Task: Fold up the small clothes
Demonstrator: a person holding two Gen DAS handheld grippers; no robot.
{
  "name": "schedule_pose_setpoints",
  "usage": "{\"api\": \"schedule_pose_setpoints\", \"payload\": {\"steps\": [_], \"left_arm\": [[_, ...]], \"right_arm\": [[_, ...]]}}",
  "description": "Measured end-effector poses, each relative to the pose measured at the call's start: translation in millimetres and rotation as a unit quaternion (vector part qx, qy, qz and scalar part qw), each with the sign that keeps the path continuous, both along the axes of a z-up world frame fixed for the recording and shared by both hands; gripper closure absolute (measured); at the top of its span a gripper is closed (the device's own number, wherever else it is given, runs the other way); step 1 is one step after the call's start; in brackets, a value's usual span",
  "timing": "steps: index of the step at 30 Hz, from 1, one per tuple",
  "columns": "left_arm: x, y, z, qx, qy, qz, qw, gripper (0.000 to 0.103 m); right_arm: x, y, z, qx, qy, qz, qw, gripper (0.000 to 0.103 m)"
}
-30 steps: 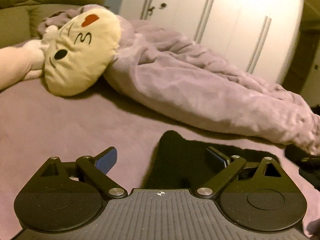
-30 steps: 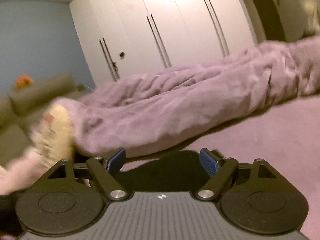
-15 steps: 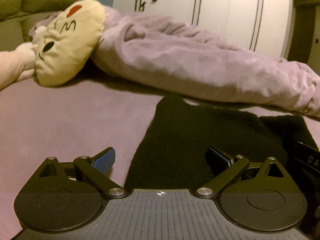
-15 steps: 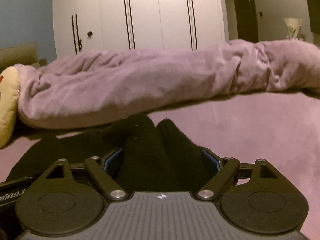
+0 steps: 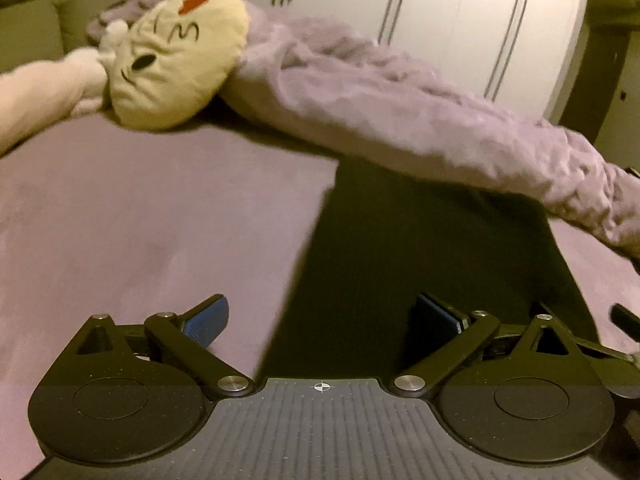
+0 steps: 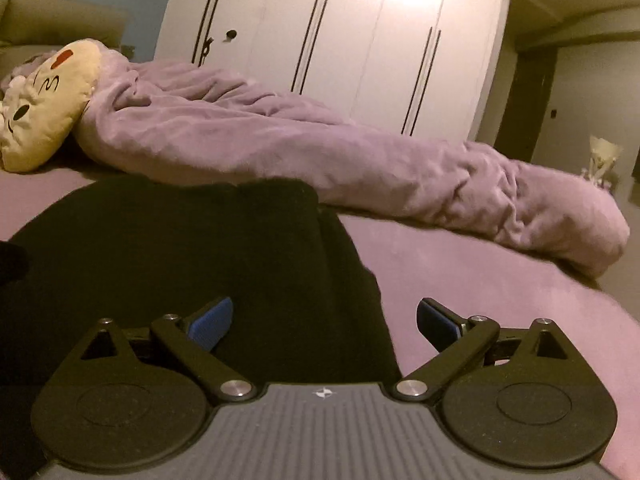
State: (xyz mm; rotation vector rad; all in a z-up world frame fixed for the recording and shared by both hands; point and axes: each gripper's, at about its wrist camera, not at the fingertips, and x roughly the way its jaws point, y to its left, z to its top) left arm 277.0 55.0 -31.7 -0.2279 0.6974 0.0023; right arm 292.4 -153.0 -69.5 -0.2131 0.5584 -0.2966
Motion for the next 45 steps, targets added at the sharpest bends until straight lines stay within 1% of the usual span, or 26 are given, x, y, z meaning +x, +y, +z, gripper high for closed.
{"api": "schedule_pose_setpoints", "payload": {"steps": [1, 2, 4, 7, 9, 11, 14, 16, 19, 25, 29, 32, 33, 34, 35, 37, 38, 39, 40, 41, 42, 43, 45], "left_arm": [[-2.4, -1.6, 2.0, 0.003, 0.004, -0.005, 1.0000, 0.001], [-4.1, -4.1, 2.5, 0.012, 0.011, -0.012, 0.9998, 0.000], [-4.0, -8.2, 4.0, 0.040, 0.035, -0.030, 0.9981, 0.000], [-14.4, -7.4, 14.6, 0.056, 0.036, -0.031, 0.9973, 0.001], [-23.8, -8.6, 17.2, 0.053, 0.044, -0.035, 0.9970, 0.000], [-31.6, -11.1, 15.0, 0.042, 0.063, -0.041, 0.9963, 0.001], [-44.5, -17.4, 10.2, 0.027, 0.102, -0.058, 0.9927, 0.000], [-54.6, -20.9, 9.0, 0.025, 0.112, -0.069, 0.9910, 0.000], [-63.4, -21.9, 9.3, 0.036, 0.114, -0.075, 0.9900, 0.000], [-63.2, -12.4, 15.2, 0.021, 0.113, -0.064, 0.9913, 0.001], [-60.0, -11.7, 15.9, 0.029, 0.105, -0.063, 0.9921, 0.000], [-55.9, -9.2, 18.4, 0.028, 0.100, -0.063, 0.9925, 0.001], [-53.6, -6.2, 21.7, 0.027, 0.093, -0.060, 0.9935, 0.000], [-51.6, -2.9, 24.6, 0.024, 0.084, -0.057, 0.9945, 0.001], [-46.4, 1.4, 29.2, 0.020, 0.072, -0.049, 0.9960, 0.001], [-33.6, 7.6, 35.7, 0.011, 0.054, -0.034, 0.9979, 0.001], [-23.4, 10.6, 37.8, 0.006, 0.047, -0.026, 0.9985, 0.001], [-12.2, 12.0, 38.5, 0.003, 0.043, -0.019, 0.9989, 0.001], [2.2, 11.6, 37.5, 0.003, 0.042, -0.013, 0.9990, 0.001], [16.9, 9.5, 35.9, 0.006, 0.045, -0.008, 0.9989, 0.001], [32.2, 6.4, 34.3, 0.010, 0.045, -0.003, 0.9989, 0.001], [50.6, 1.2, 32.5, 0.015, 0.040, 0.003, 0.9991, 0.001], [77.3, -9.2, 28.9, 0.031, 0.019, 0.009, 0.9993, 0.000]], "right_arm": [[0.9, -2.8, -1.2, 0.002, 0.010, -0.002, 1.000, 0.005], [3.7, -5.7, -2.7, 0.008, 0.029, 0.000, 1.000, 0.005], [8.9, -8.9, 1.5, 0.016, 0.064, 0.003, 0.998, 0.005], [0.2, 1.4, 19.4, -0.009, 0.092, 0.024, 0.995, 0.005], [-14.9, 10.3, 25.7, -0.017, 0.106, 0.037, 0.994, 0.004], [-30.6, 11.2, 27.7, 0.001, 0.109, 0.025, 0.994, 0.004], [-43.8, 9.2, 27.8, 0.031, 0.126, 0.009, 0.991, 0.004], [-47.7, 8.9, 28.4, 0.039, 0.140, 0.005, 0.989, 0.004], [-52.8, 11.5, 29.6, 0.040, 0.151, -0.002, 0.988, 0.004], [-50.1, 12.9, 27.5, 0.036, 0.161, -0.013, 0.986, 0.004], [-46.4, 11.1, 22.8, 0.034, 0.165, -0.014, 0.986, 0.004], [-41.8, 9.3, 22.3, 0.031, 0.178, -0.010, 0.983, 0.004], [-40.6, 6.9, 28.8, 0.042, 0.178, -0.013, 0.983, 0.005], [-41.5, 4.6, 37.2, 0.052, 0.163, -0.017, 0.985, 0.006], [-42.6, 1.9, 48.4, 0.061, 0.137, -0.019, 0.988, 0.007], [-40.4, -1.3, 67.8, 0.070, 0.079, -0.018, 0.994, 0.017], [-34.0, -2.8, 74.9, 0.079, 0.055, -0.015, 0.995, 0.019], [-25.8, -3.5, 77.6, 0.092, 0.046, -0.010, 0.995, 0.027], [-13.5, -3.9, 77.1, 0.110, 0.046, 0.002, 0.993, 0.038], [1.8, -5.0, 73.9, 0.128, 0.047, 0.013, 0.990, 0.046], [17.8, -5.2, 69.4, 0.139, 0.049, 0.020, 0.989, 0.058], [33.6, -3.8, 64.6, 0.141, 0.049, 0.026, 0.988, 0.067], [66.9, -2.0, 55.1, 0.137, 0.031, 0.017, 0.990, 0.069]]}}
